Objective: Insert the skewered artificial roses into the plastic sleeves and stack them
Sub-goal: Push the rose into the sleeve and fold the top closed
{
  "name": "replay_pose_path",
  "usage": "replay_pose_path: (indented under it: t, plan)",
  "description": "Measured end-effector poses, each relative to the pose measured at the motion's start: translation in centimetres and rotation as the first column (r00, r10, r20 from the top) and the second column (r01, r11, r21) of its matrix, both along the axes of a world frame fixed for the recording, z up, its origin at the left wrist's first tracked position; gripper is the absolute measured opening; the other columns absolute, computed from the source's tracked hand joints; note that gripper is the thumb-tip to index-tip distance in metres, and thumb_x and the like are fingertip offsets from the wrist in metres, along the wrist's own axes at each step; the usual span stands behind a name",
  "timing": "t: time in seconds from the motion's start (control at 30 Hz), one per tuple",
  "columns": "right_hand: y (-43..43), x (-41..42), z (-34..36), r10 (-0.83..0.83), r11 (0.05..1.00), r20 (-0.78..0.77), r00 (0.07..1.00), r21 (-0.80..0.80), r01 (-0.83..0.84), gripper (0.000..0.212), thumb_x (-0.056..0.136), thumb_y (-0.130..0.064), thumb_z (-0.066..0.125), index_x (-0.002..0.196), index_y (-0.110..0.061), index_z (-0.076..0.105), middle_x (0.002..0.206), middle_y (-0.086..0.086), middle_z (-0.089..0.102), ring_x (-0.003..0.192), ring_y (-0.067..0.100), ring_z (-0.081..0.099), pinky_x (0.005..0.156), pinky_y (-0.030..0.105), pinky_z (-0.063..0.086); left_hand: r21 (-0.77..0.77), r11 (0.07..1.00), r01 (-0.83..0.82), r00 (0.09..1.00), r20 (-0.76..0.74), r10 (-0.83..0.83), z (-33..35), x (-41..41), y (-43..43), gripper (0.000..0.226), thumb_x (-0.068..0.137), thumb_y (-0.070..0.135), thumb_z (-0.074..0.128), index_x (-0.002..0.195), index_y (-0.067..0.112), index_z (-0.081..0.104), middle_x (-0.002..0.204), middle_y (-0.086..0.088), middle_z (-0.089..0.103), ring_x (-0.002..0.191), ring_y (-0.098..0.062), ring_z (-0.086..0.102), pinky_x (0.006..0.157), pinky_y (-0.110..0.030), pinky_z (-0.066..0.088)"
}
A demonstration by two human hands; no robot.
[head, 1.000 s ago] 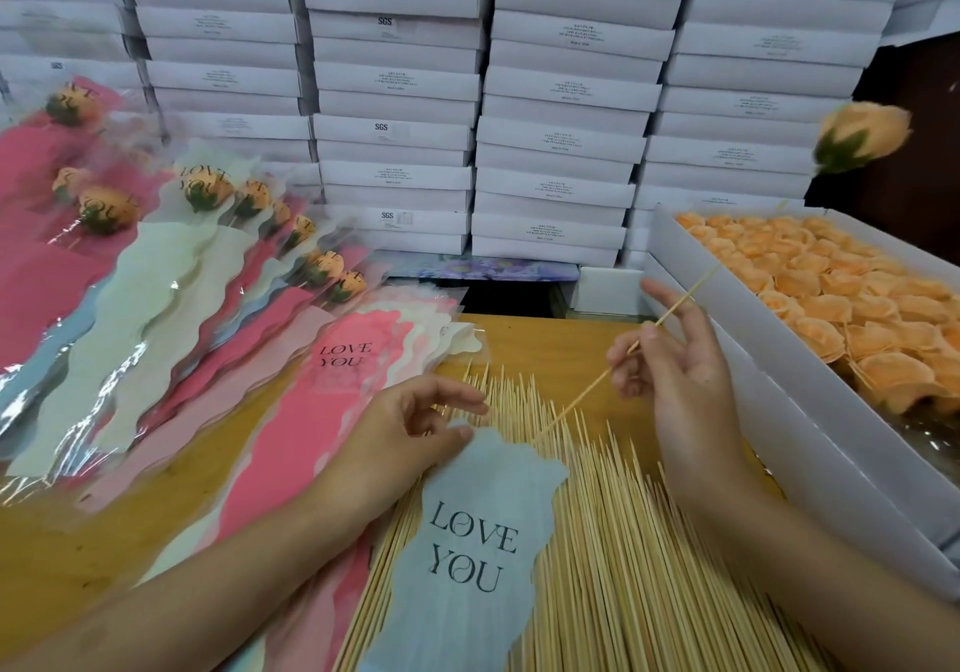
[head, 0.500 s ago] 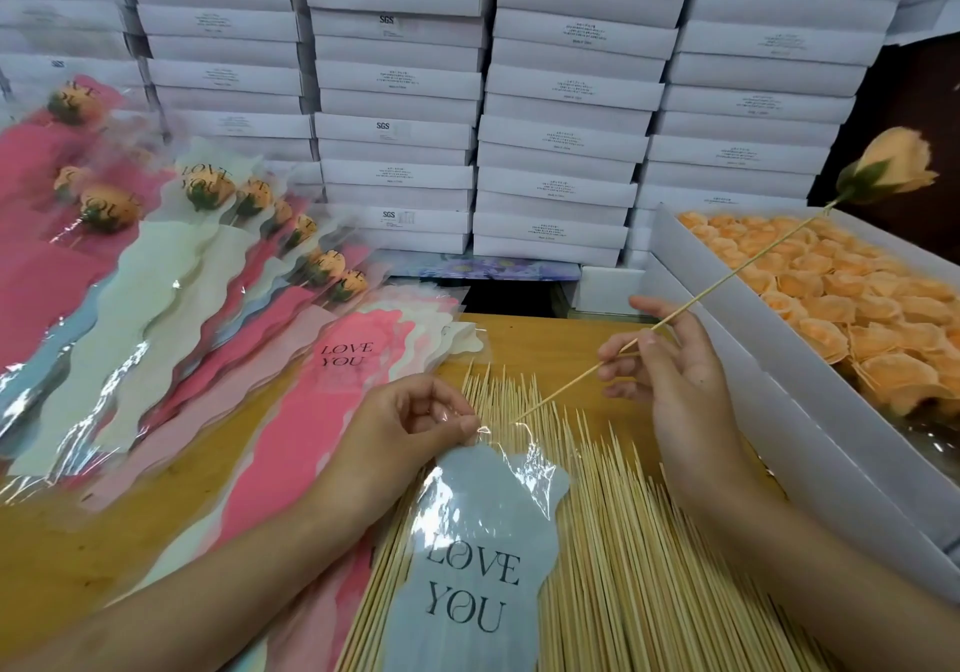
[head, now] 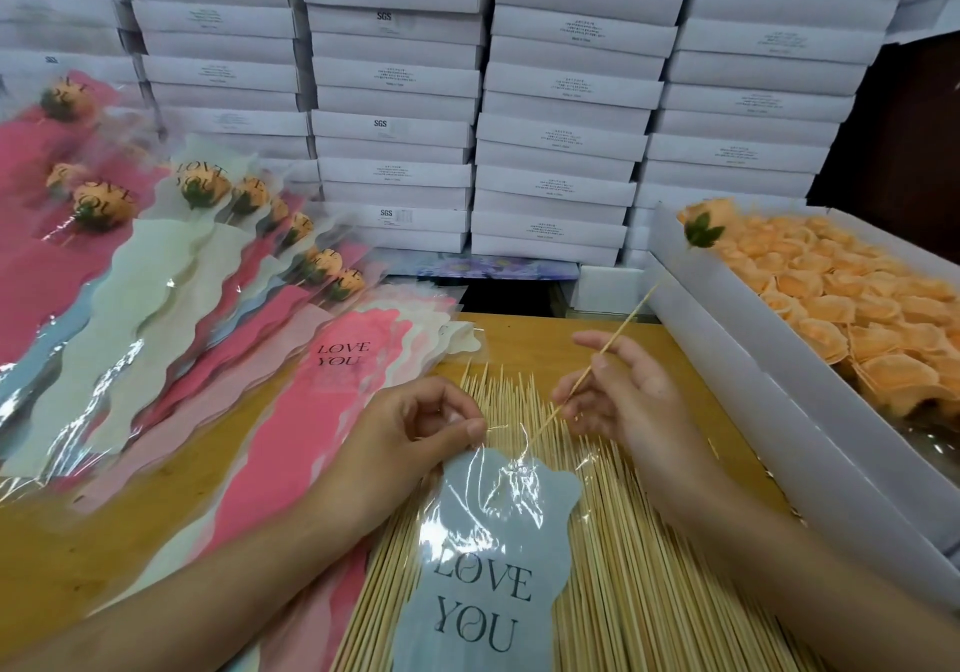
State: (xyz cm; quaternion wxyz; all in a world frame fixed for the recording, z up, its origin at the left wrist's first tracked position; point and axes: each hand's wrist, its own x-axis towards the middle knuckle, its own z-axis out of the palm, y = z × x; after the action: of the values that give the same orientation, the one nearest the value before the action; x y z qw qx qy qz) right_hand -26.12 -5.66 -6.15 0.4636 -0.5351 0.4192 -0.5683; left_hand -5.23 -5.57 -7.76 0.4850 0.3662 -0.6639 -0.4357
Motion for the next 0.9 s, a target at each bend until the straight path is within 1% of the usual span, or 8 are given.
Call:
replay_pose_path:
  t: [0.13, 0.33, 0.57, 0.67, 0.73, 0.8, 0.83, 0.9]
  plan:
    - [0.2, 0.4, -0.2, 0.08, 0.996, -0.158, 0.984, 0.052, -0.073, 0.019, 0.103, -0.013, 0.041, 0.114, -0.017, 0.056, 0.077, 0.001, 0.074, 0.071, 0.006, 0.067, 0.059, 0.02, 0.053, -0.007, 1.0, -0.011, 1.0, 0.017, 0.011, 0.0, 0.0, 0.0, 0.02, 0.072, 0.024, 0.072, 0.081, 0.006, 0.068, 0.073, -0.012, 0.07, 0.069, -0.023, 0.063, 0.071, -0.037, 0.046]
    - [0.6, 0.8, -0.3, 0.181, 0.974, -0.162, 0.97, 0.166, -0.154, 0.012, 0.099, -0.008, 0.049, 0.096, -0.009, 0.06, 0.086, 0.002, 0.074, 0.061, 0.005, 0.06, 0.051, 0.017, 0.049, -0.025, 1.0, -0.012, 1.0, 0.011, 0.012, 0.2, 0.0, 0.2, 0.017, 0.072, 0.023, 0.074, 0.08, 0.008, 0.069, 0.074, -0.026, 0.064, 0.064, -0.026, 0.055, 0.064, -0.038, 0.042]
    - [0.7, 0.6, -0.3, 0.155, 0.985, -0.147, 0.977, 0.093, -0.143, 0.012, 0.097, -0.011, 0.055, 0.103, -0.013, 0.064, 0.091, 0.004, 0.075, 0.065, 0.01, 0.06, 0.056, 0.017, 0.048, 0.274, 0.948, 0.163, 0.976, -0.185, -0.114, 0.9, 0.1, 0.4, 0.055, 0.073, 0.018, 0.075, 0.123, 0.005, 0.056, 0.087, -0.003, 0.075, 0.064, -0.009, 0.068, 0.055, -0.015, 0.051]
    - [0.4, 0.2, -0.4, 0.065, 0.997, -0.096, 0.993, 0.039, -0.061, 0.021, 0.095, -0.01, 0.058, 0.112, -0.02, 0.064, 0.09, 0.007, 0.075, 0.07, 0.015, 0.06, 0.063, 0.022, 0.05, 0.32, 0.899, 0.301, 0.953, -0.134, -0.271, 1.0, 0.2, 1.1, 0.032, 0.086, 0.017, 0.069, 0.112, 0.0, 0.062, 0.082, -0.001, 0.075, 0.07, -0.008, 0.07, 0.065, -0.016, 0.054]
    - [0.2, 0.0, -0.4, 0.028, 0.999, -0.062, 0.998, 0.027, -0.026, 0.026, 0.094, -0.011, 0.058, 0.116, -0.025, 0.063, 0.087, 0.005, 0.075, 0.069, 0.01, 0.063, 0.062, 0.019, 0.05, 0.289, 0.907, 0.306, 0.95, -0.033, -0.31, 1.2, 0.1, 1.7, 0.004, 0.087, 0.011, 0.07, 0.09, 0.012, 0.072, 0.068, 0.01, 0.071, 0.061, 0.0, 0.066, 0.059, -0.011, 0.05]
    - [0.1, -0.1, -0.5, 0.019, 0.999, -0.043, 0.999, 0.029, -0.018, 0.031, 0.094, -0.012, 0.059, 0.12, -0.028, 0.061, 0.085, 0.002, 0.074, 0.067, 0.006, 0.064, 0.06, 0.017, 0.05, 0.272, 0.906, 0.326, 0.936, 0.045, -0.35, 1.3, 0.0, 1.7, 0.031, 0.089, 0.0, 0.064, 0.074, 0.024, 0.075, 0.055, 0.02, 0.063, 0.051, 0.008, 0.059, 0.05, -0.005, 0.044]
    - [0.0, -0.2, -0.5, 0.025, 0.999, -0.045, 0.999, 0.03, -0.023, 0.033, 0.094, -0.012, 0.06, 0.123, -0.029, 0.06, 0.084, 0.001, 0.074, 0.068, 0.006, 0.064, 0.06, 0.017, 0.05, 0.273, 0.903, 0.332, 0.928, 0.08, -0.365, 1.6, 0.0, 1.8, 0.037, 0.089, -0.001, 0.064, 0.071, 0.029, 0.076, 0.057, 0.02, 0.065, 0.054, 0.008, 0.06, 0.052, -0.006, 0.047]
    - [0.0, -0.2, -0.7, 0.051, 0.998, -0.086, 0.995, 0.031, -0.049, 0.037, 0.094, -0.014, 0.059, 0.127, -0.03, 0.058, 0.082, -0.002, 0.072, 0.071, 0.006, 0.064, 0.063, 0.017, 0.05, 0.249, 0.912, 0.326, 0.924, 0.121, -0.364, 1.3, 0.1, 1.6, 0.012, 0.084, 0.011, 0.075, 0.081, 0.022, 0.075, 0.071, 0.005, 0.071, 0.067, -0.005, 0.066, 0.068, -0.027, 0.059]
